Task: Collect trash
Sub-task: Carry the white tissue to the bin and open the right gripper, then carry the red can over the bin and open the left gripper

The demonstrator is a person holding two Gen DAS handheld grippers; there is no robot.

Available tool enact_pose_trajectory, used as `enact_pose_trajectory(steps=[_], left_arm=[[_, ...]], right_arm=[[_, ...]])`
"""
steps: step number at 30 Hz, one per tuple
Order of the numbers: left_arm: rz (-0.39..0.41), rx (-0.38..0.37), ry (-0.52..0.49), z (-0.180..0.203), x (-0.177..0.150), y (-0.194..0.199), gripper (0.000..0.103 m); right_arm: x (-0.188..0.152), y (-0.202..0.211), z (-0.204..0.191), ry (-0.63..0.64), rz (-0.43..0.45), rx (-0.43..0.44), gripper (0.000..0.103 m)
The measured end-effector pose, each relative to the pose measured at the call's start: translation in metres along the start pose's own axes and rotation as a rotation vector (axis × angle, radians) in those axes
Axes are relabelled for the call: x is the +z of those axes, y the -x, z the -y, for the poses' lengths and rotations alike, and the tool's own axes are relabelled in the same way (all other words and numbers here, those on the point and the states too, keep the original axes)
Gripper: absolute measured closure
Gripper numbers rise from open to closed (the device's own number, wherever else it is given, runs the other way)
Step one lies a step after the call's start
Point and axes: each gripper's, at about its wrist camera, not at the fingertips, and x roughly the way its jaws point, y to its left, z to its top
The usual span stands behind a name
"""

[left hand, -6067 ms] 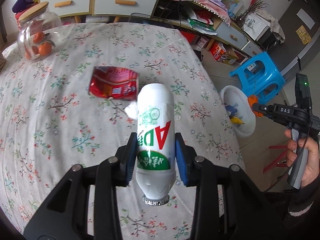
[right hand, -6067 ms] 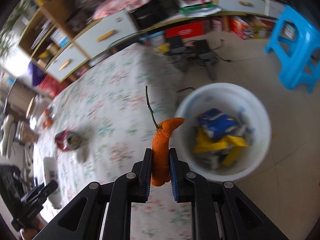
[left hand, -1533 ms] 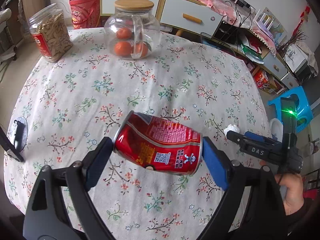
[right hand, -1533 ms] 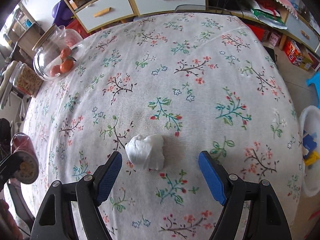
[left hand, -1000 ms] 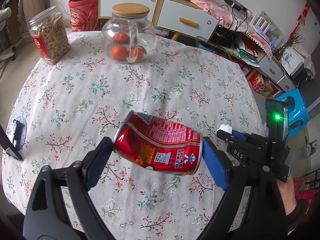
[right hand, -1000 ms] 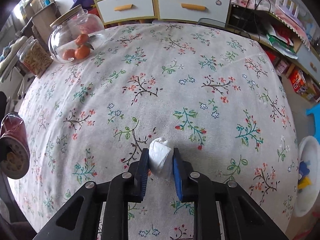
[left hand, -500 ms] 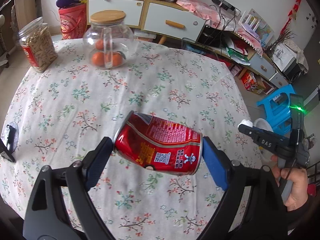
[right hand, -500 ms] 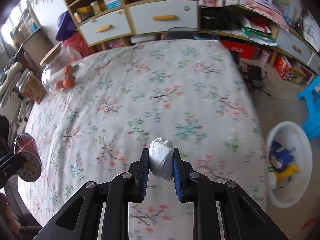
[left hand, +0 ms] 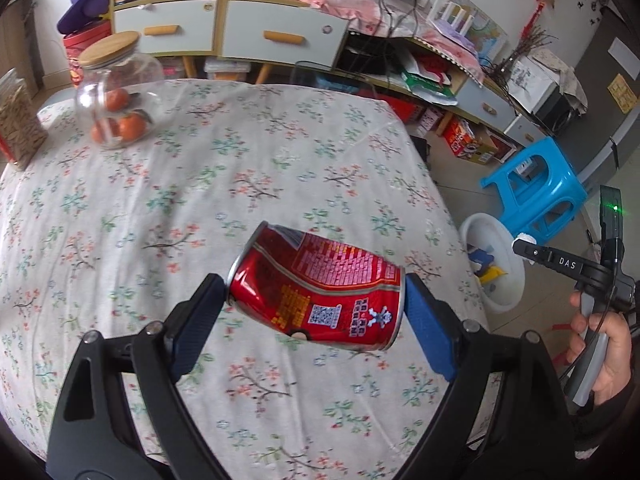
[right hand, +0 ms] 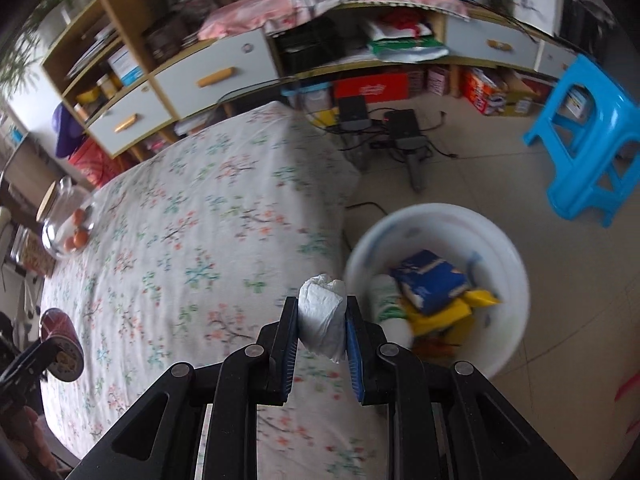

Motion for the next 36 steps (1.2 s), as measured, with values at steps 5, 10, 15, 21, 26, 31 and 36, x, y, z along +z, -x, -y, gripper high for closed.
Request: enact_pose_trajectory(steps=[5,10,15,21,26,31,36], left_arm=[[-0.008,-0.028,-0.022,0.026,-0.001,-0.010,0.014],[-0.028,-0.055,-0.057,0.053,-0.002,-0.024,0.014],[-0.063,-0.122,-0.077,0.086,-0.001,-0.043,0.014],[-0.105,-0.160,-0.165,0.138,-0.003,-0.069,0.014],[-0.129,-0.194,-0.218,0.183,0.001,-0.093,0.014],[-0.150,-0.220,-0.247,0.215,0.002,-0.112,0.014],[-0.159,-0.234,-0.270,0.238,0.003,-0.126,0.014]], right_arm=[[-0.001,0.007,0.052,-0.097,-0.007,-0.017,0.080],[-0.007,0.003,0.089,-0.153,-0.010,-0.007,0.074],[-0.014,0.001,0.121,-0.231,-0.034,-0.019,0.039],[-0.021,0.017,0.149,-0.282,-0.036,-0.019,0.038],[-0.028,0.036,0.164,-0.277,-0.010,-0.051,0.036],[-0.036,0.049,0.183,-0.275,0.005,-0.077,0.035],[-0.042,0.053,0.199,-0.289,0.004,-0.086,0.035]])
